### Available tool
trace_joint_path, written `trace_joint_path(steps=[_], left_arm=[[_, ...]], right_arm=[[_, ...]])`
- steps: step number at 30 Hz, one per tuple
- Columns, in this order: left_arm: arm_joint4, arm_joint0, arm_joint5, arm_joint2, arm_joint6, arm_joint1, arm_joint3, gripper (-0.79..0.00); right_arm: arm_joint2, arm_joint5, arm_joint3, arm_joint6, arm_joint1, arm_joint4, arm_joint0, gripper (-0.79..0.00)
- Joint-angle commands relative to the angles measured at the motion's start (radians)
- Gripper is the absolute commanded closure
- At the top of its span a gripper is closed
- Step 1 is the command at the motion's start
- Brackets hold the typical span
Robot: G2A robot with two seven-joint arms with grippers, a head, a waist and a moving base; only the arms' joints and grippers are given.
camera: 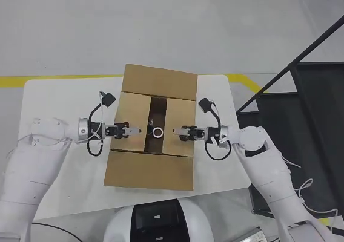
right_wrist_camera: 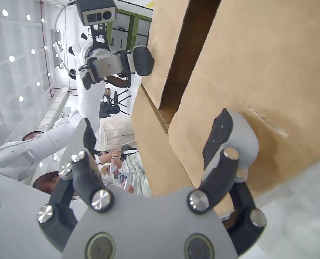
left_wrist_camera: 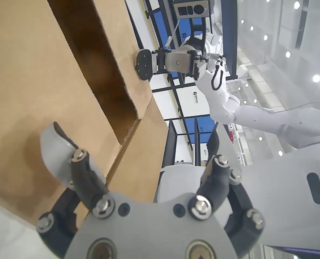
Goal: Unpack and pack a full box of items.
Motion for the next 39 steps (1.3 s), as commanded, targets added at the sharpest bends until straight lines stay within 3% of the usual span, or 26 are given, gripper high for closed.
trace_joint_path(steps=[1, 6, 10, 18, 28, 33, 39], left_arm=[[0.004, 0.001, -0.003, 0.001, 0.003, 0.001, 0.000, -0.785], [-0.026, 0.009, -0.006, -0.012, -0.029, 0.009, -0.012, -0.785], [-0.098, 0.038, -0.025, -0.059, -0.056, 0.021, -0.042, -0.785], [-0.274, 0.142, -0.067, -0.205, -0.100, 0.054, -0.123, -0.785], [-0.287, 0.236, -0.083, -0.312, -0.083, 0.083, -0.206, -0.785], [-0.272, 0.263, -0.097, -0.318, -0.069, 0.089, -0.228, -0.785], [-0.273, 0.282, -0.106, -0.328, -0.060, 0.095, -0.246, -0.785]], right_arm=[[-0.010, 0.006, -0.001, -0.008, 0.000, -0.011, 0.002, -0.785], [0.009, -0.030, -0.052, 0.015, 0.008, 0.048, -0.025, -0.785], [0.092, -0.053, -0.127, 0.088, 0.027, 0.154, -0.097, -0.785], [0.308, -0.016, -0.186, 0.058, 0.071, 0.009, -0.286, -0.785], [0.198, -0.028, -0.125, 0.146, 0.078, -0.040, -0.342, -0.785], [0.149, -0.040, -0.111, 0.255, 0.081, 0.066, -0.341, -0.785], [0.094, -0.002, -0.120, 0.477, 0.087, 0.296, -0.309, -0.785]])
